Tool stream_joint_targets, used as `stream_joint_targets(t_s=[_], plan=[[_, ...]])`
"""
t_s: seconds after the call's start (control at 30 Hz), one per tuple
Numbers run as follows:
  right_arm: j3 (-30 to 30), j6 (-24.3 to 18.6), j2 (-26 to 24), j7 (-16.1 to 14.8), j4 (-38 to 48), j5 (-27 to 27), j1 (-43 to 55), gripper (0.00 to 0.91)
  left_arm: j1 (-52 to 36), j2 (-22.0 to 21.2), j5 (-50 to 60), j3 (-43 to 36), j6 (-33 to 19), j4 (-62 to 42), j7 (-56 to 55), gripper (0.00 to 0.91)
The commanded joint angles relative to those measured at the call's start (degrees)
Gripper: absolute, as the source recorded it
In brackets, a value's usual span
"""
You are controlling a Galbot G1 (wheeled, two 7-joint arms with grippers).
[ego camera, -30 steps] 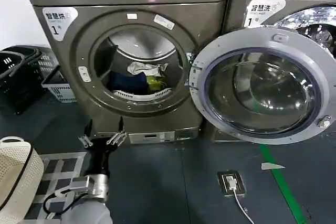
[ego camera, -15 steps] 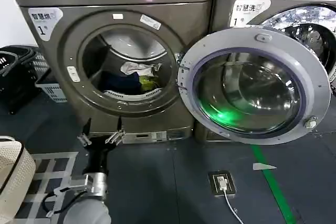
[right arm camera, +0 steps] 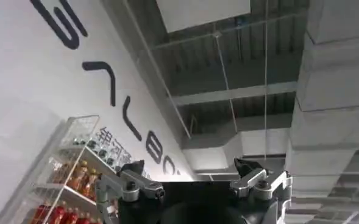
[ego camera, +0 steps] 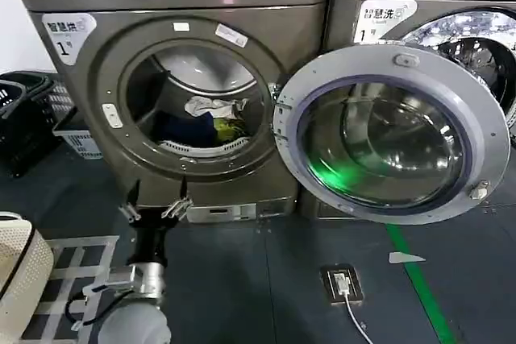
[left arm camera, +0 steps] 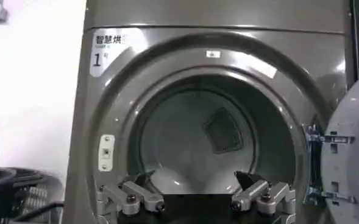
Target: Grasp the clothes from the dryer.
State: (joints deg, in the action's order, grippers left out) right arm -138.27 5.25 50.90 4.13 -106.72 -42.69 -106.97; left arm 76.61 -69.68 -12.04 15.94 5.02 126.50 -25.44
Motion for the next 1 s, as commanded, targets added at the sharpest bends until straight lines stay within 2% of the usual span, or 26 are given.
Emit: stream_joint_targets(t_s=[0.03,1.0], plan=[[-0.1,-0.6,0.0,-0.1,0.1,-0.2,-0.1,0.907,0.0,0.2,0.0,-0.1,0.1,-0.1,0.2,0.907],[-0.3,-1.0,-0.2,0.2,0.0,-1.7,-0.4,0.907,-0.6,0.2,0.1,-1.2,0.0,-0.8,0.4,0.907]])
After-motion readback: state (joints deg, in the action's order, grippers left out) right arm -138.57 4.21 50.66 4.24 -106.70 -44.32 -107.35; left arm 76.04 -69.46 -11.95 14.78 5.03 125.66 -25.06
